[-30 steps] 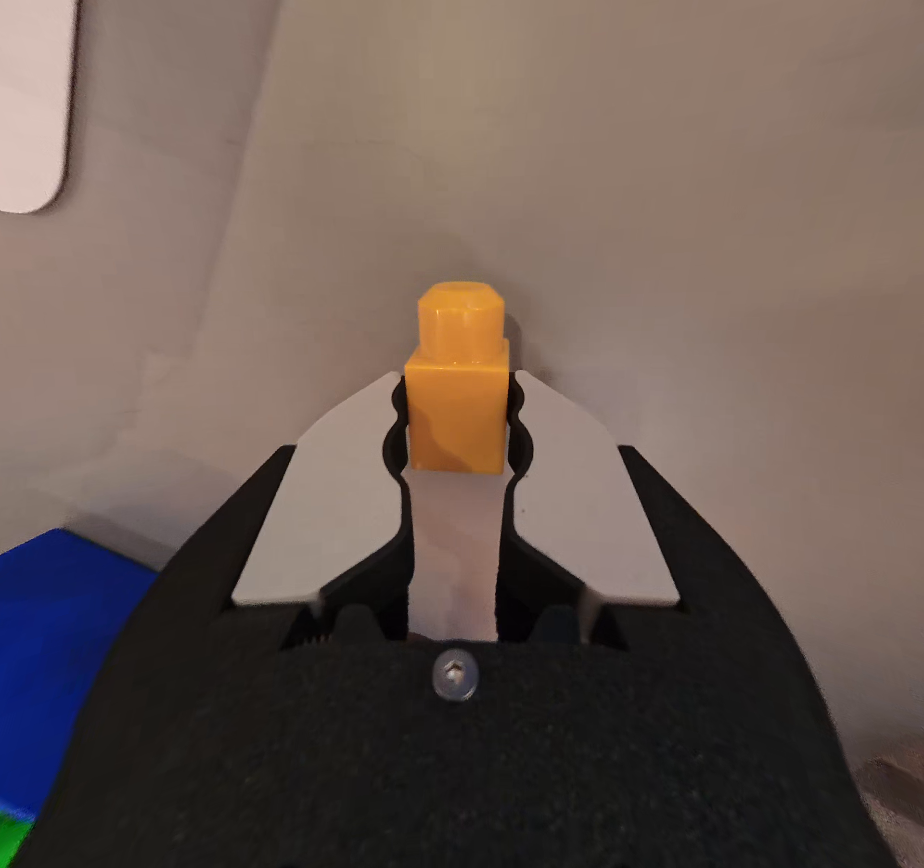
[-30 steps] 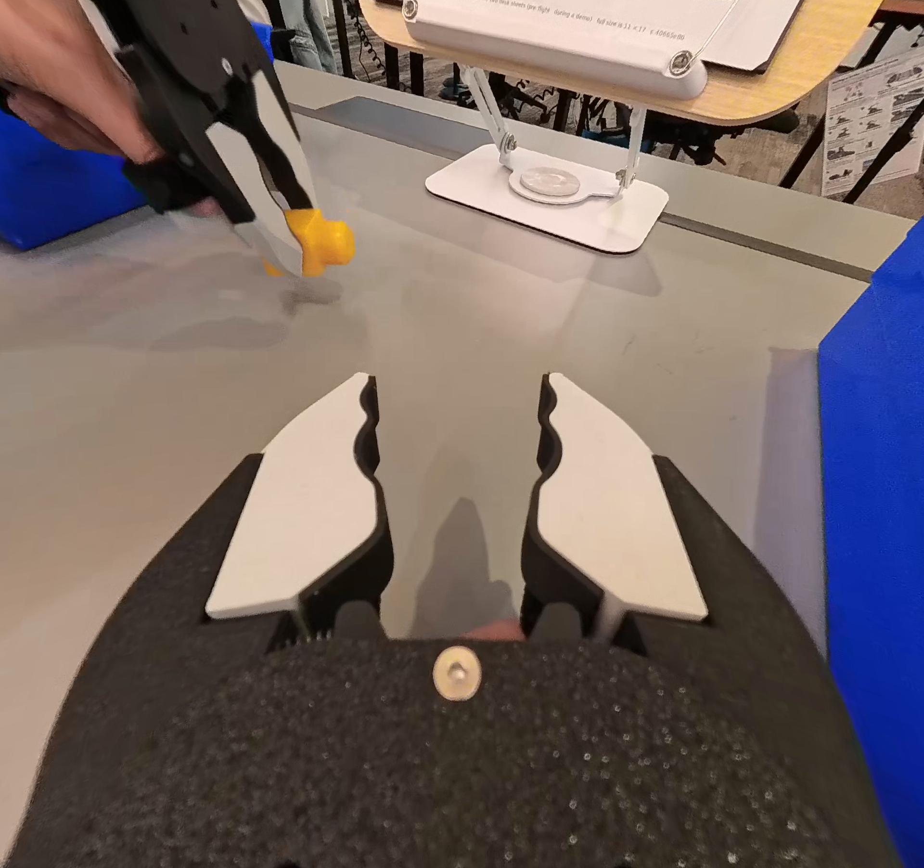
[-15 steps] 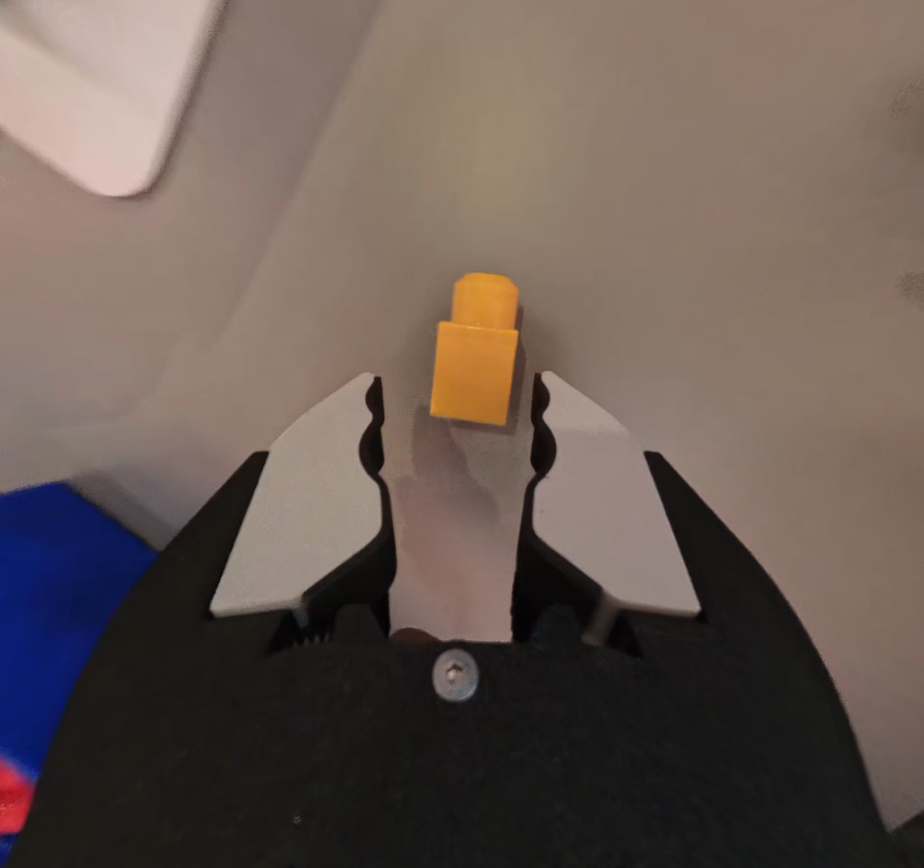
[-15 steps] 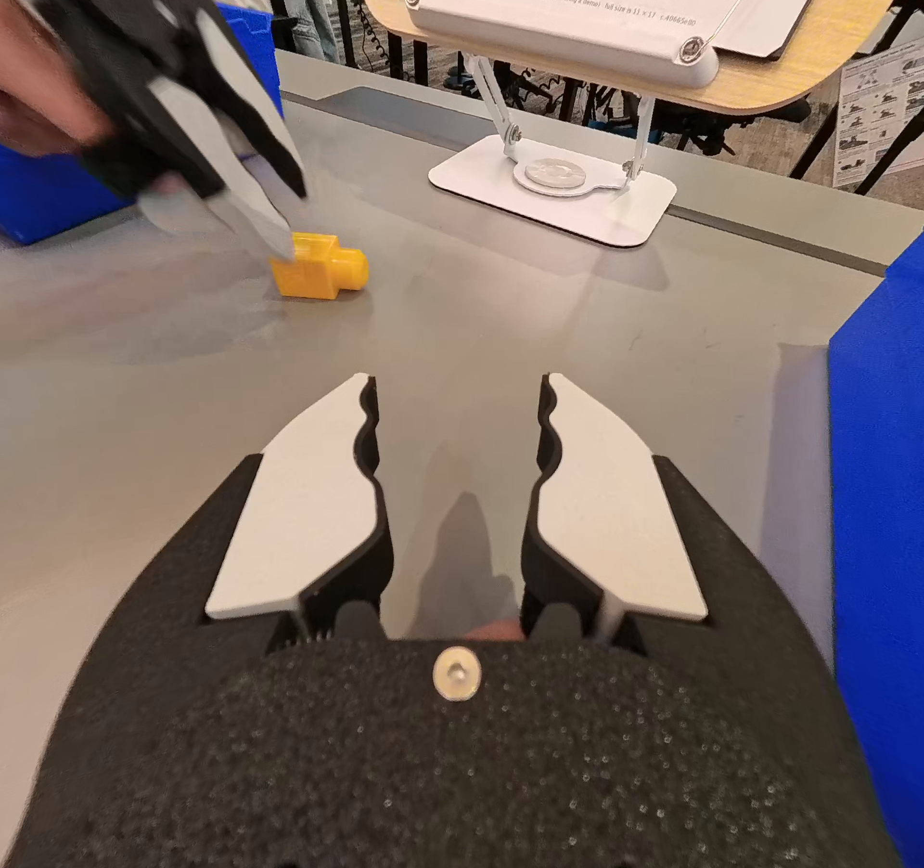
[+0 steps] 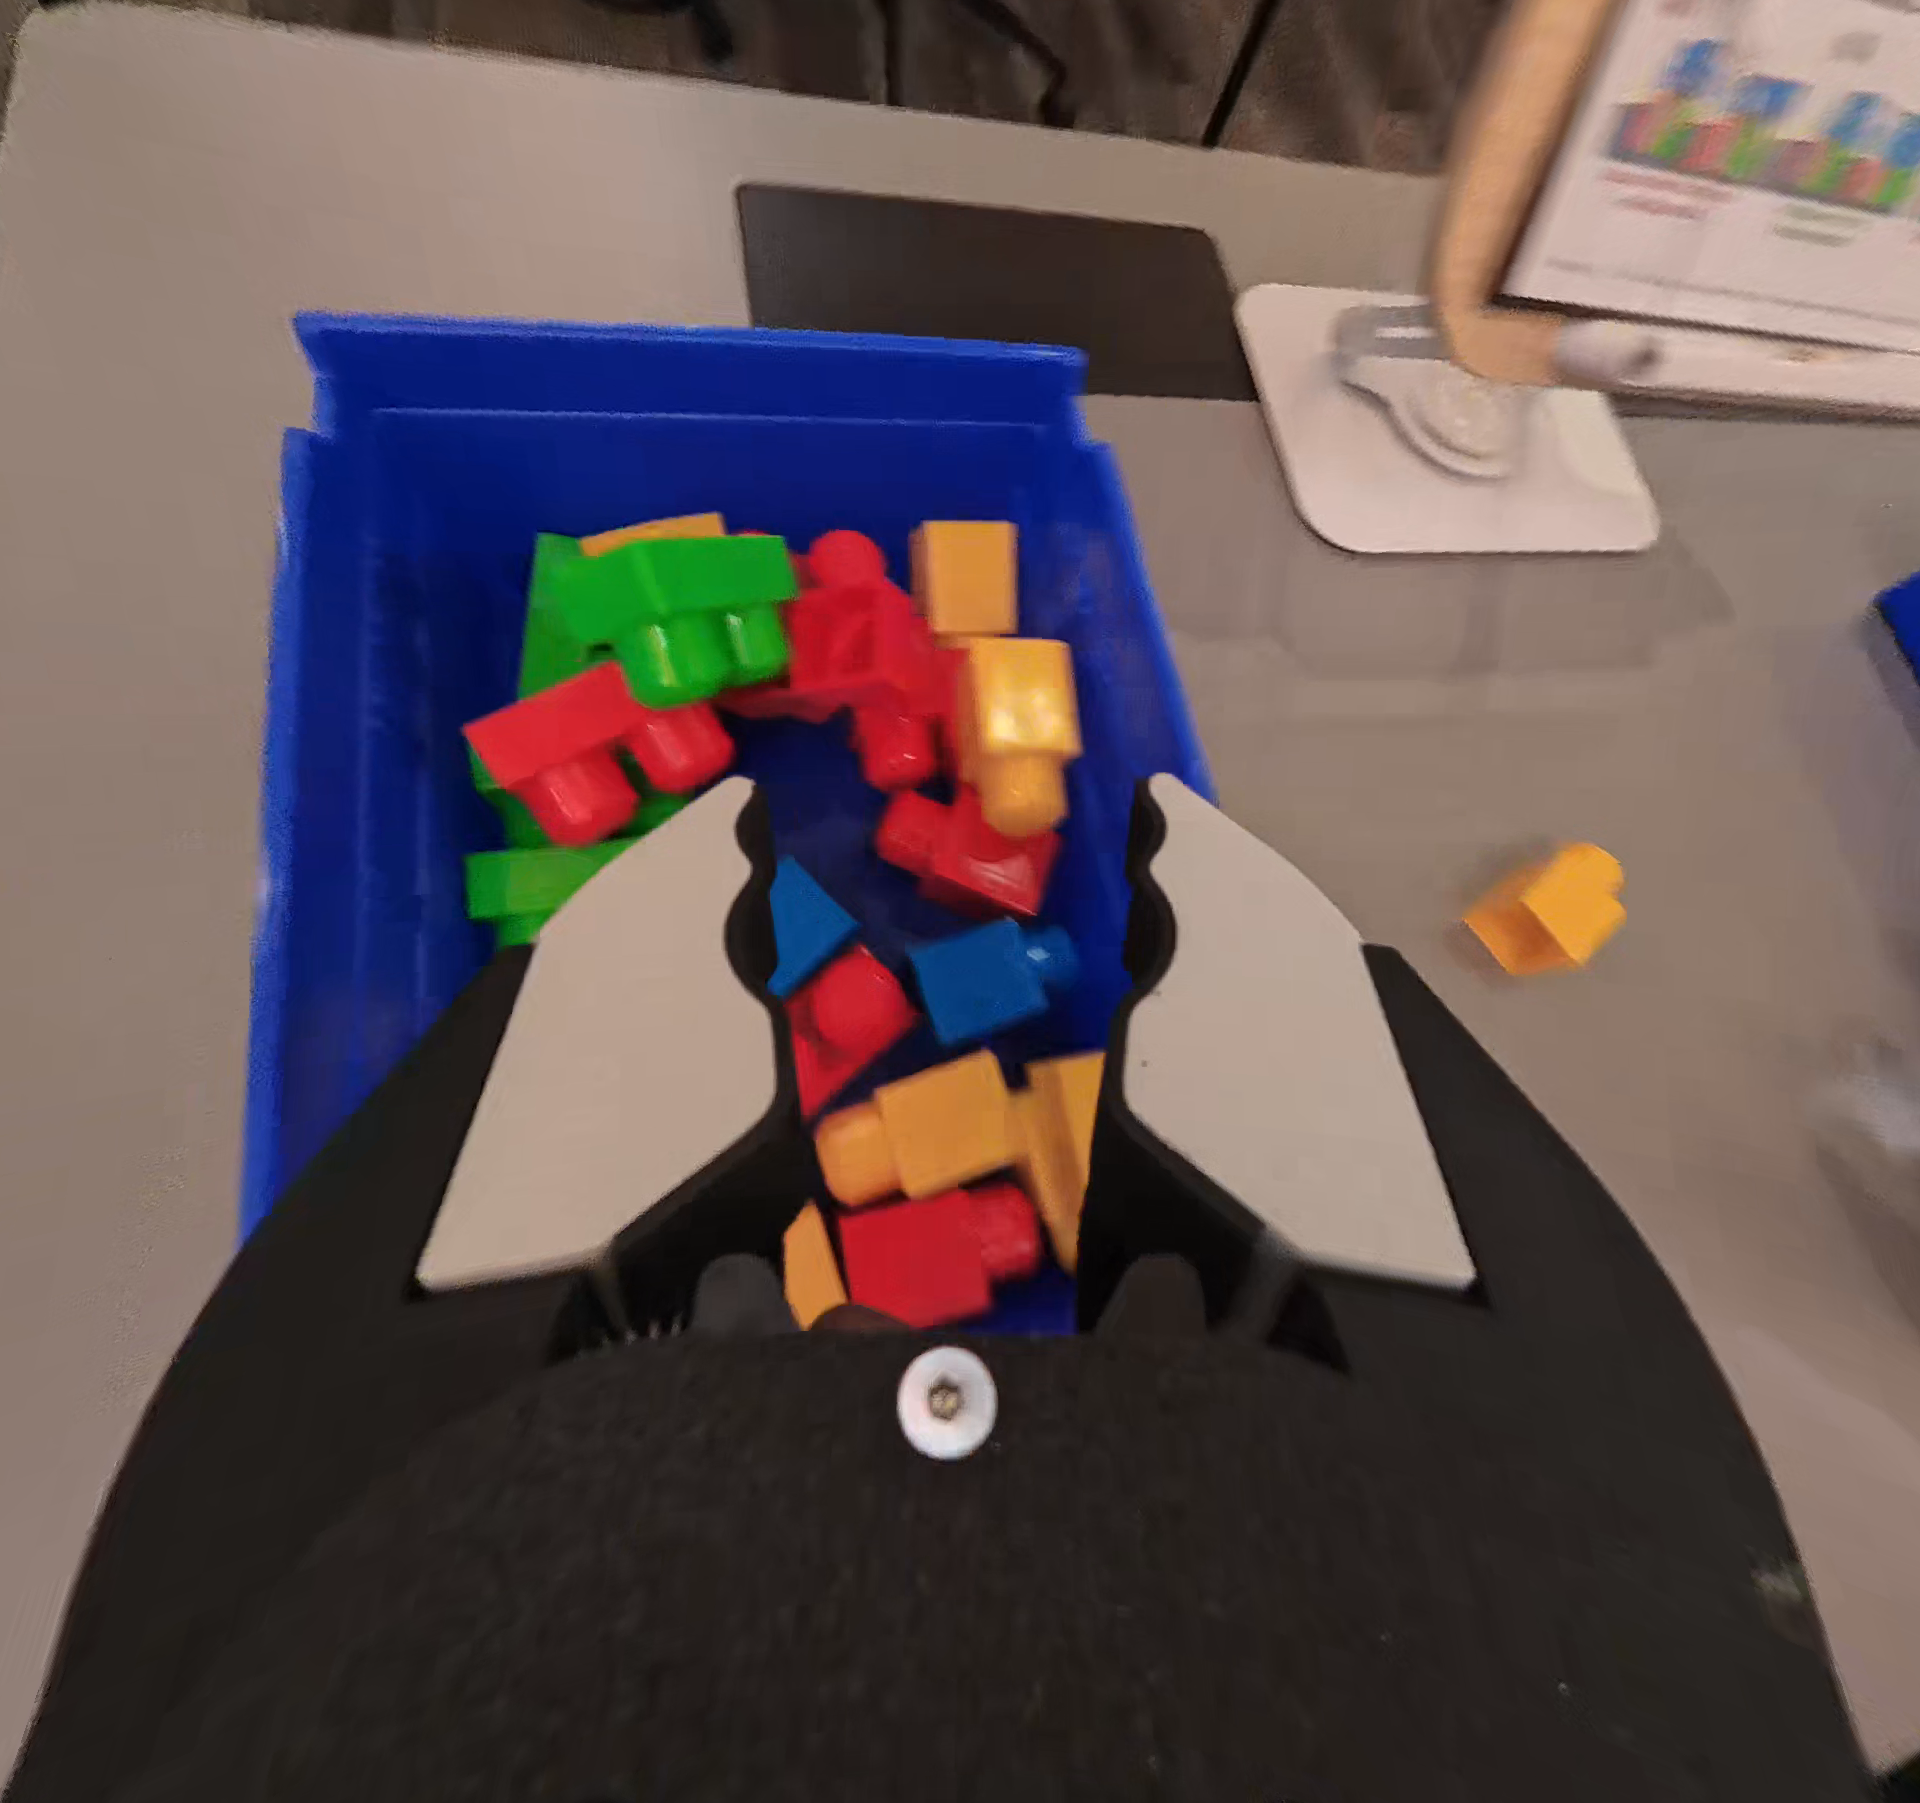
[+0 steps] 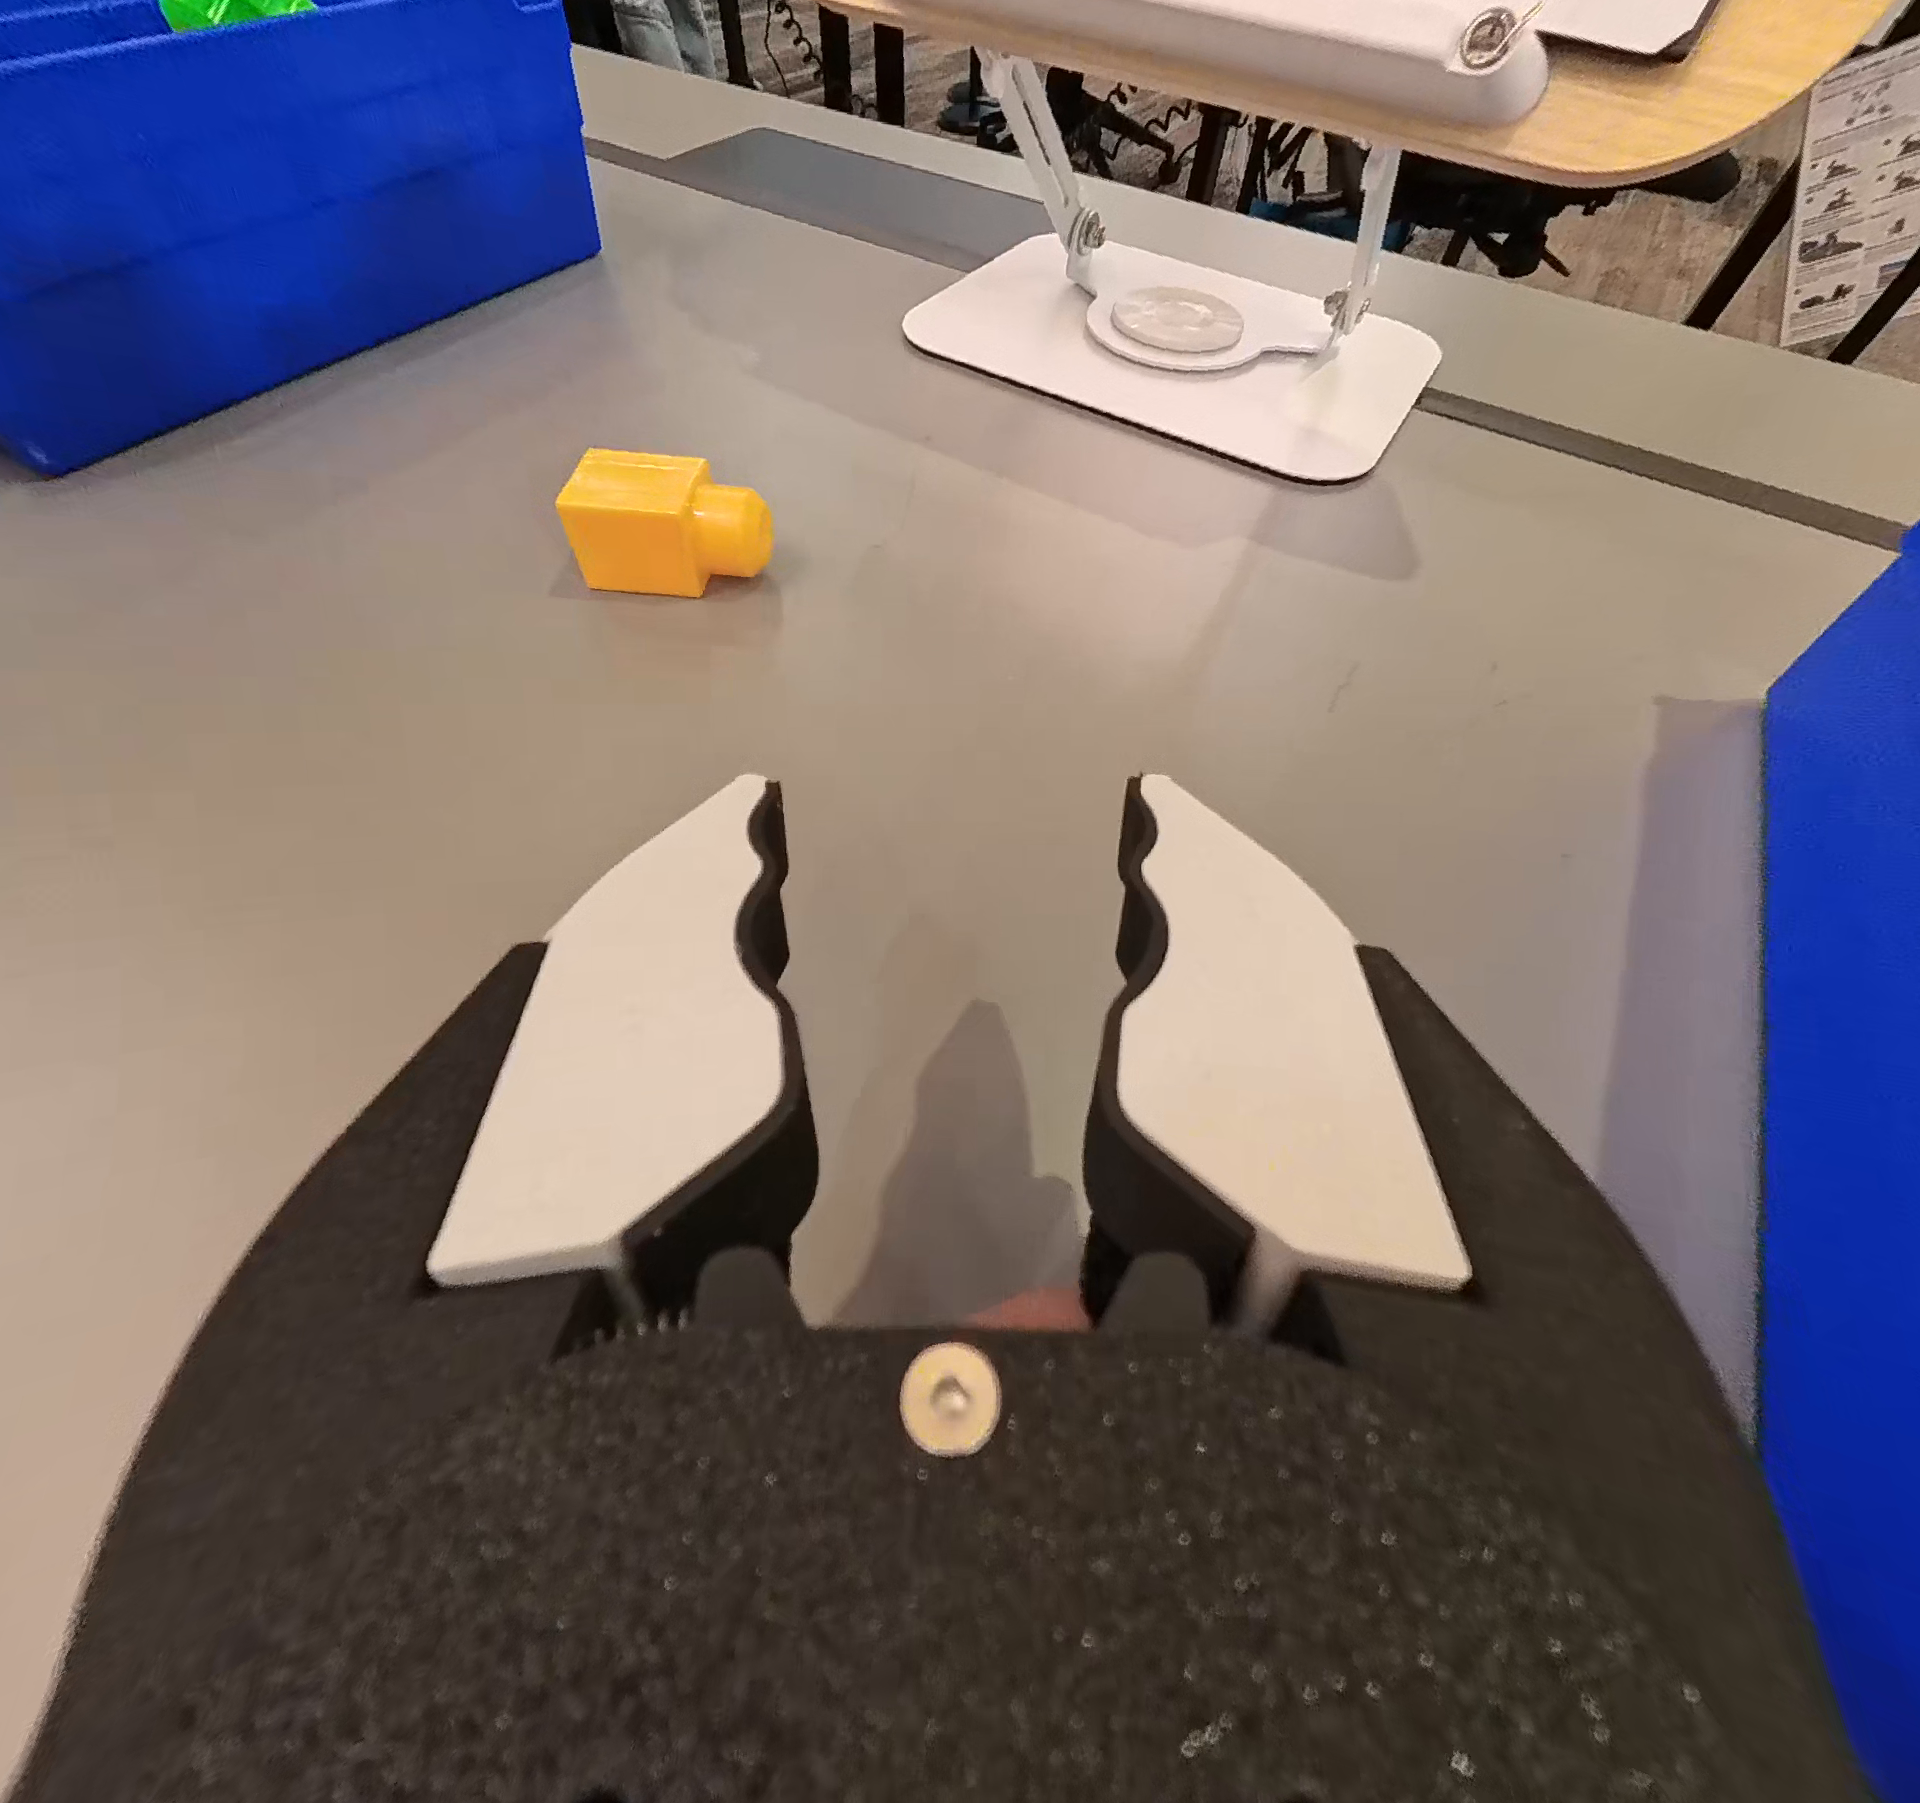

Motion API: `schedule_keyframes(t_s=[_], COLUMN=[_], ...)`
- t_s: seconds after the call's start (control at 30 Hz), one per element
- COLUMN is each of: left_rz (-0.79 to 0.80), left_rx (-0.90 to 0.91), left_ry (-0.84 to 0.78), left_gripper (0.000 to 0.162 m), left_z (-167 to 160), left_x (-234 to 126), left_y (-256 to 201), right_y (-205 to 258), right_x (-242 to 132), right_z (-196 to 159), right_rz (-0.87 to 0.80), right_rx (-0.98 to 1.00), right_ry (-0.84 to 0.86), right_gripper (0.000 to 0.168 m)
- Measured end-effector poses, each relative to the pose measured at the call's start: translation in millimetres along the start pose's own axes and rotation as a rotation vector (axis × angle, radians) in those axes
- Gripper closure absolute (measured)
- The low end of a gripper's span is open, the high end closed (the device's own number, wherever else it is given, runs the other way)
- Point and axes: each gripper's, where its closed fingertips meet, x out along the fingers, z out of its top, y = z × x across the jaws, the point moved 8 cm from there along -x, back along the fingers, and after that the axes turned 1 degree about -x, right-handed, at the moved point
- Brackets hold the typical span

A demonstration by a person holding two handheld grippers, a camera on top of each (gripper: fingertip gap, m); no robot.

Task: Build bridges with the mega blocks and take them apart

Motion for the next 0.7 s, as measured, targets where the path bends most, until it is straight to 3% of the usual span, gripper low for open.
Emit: schedule_keyframes(t_s=[0.17,0.37,0.47,0.7], left_rz=[0.102,0.133,0.09,0.017], left_rx=[-0.104,-0.119,-0.123,-0.095], left_ry=[0.116,0.131,0.133,0.045], left_gripper=[0.095,0.096,0.114,0.12], left_z=[25.1,29.5,23.3,27.7], left_x=[67.9,100.2,106.4,78.5], left_y=[58.3,78.1,79.2,70.5], right_y=[0.2,0.8,0.8,0.8], right_x=[-1.0,-0.2,0.8,1.7], right_z=[0.3,0.1,-0.1,-0.4], right_rz=[-0.005,-0.001,0.008,0.014], right_rx=[-0.003,-0.008,-0.005,-0.002], right_ry=[-0.009,-0.001,0.007,0.018], right_gripper=[0.107,0.107,0.107,0.108])
